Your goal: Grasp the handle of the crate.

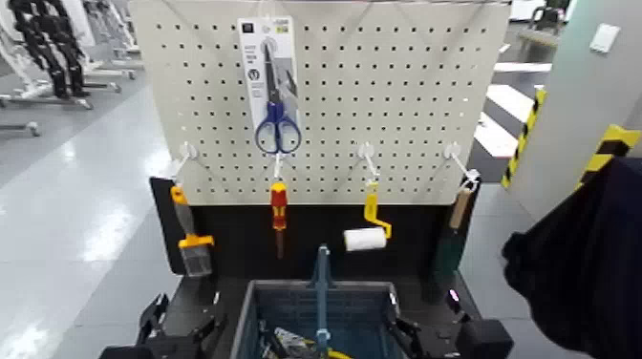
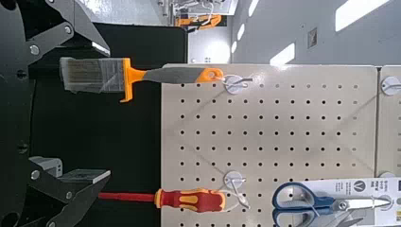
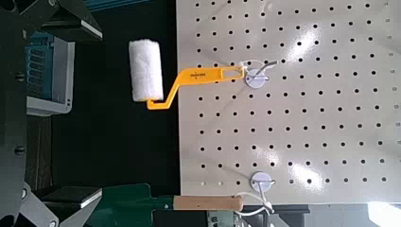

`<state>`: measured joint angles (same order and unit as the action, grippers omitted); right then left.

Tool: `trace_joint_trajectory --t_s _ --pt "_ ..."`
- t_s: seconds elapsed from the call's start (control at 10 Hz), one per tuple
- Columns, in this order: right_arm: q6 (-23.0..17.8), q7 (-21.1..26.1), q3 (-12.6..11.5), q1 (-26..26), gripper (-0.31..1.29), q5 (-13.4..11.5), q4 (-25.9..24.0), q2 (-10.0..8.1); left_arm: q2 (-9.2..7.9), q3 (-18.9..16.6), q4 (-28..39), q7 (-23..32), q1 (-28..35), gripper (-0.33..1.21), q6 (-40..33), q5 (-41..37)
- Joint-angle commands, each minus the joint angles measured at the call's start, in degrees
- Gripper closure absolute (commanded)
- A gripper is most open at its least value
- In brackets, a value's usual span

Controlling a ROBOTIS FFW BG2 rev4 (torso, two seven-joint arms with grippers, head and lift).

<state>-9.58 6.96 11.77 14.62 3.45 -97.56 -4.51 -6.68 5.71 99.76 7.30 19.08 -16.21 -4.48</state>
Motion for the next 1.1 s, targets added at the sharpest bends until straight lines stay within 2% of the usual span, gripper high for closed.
trace_joint_trajectory --t_s 0.1,0.3,0.6,0.9,1.0,1.1 --pt "0.0 0.16 0.01 0.06 0.15 0.06 0.0 0.03 0.0 -0.09 -0.01 0.0 -0.01 0.38 0.3 -0.26" --pt "0.0 0.25 0.01 0.06 0.15 0.06 0.09 0.03 0.0 -0.26 -0.01 -0.71 -0.09 0.38 0.66 -0.88" --pt "0.18 0.25 0.01 -0.03 0.14 0.06 0.09 0.03 -0.09 -2.11 3.77 -6.16 -1.06 0.39 7.95 -7.03" --pt "0.35 0.25 0.19 -0.03 0.14 0.06 0.18 0.03 -0.53 -4.74 9.05 -14.5 -4.84 0.38 25.09 -18.63" --pt "0.35 0.25 0.1 -0.03 0.14 0.06 0.18 0.03 -0.97 -5.45 9.49 -16.35 -6.51 0.38 30.89 -24.08" --pt "0.35 0.25 0.19 -0.12 0.15 0.06 0.18 0.03 -2.2 -5.62 9.57 -17.23 -7.92 0.38 35.02 -29.18"
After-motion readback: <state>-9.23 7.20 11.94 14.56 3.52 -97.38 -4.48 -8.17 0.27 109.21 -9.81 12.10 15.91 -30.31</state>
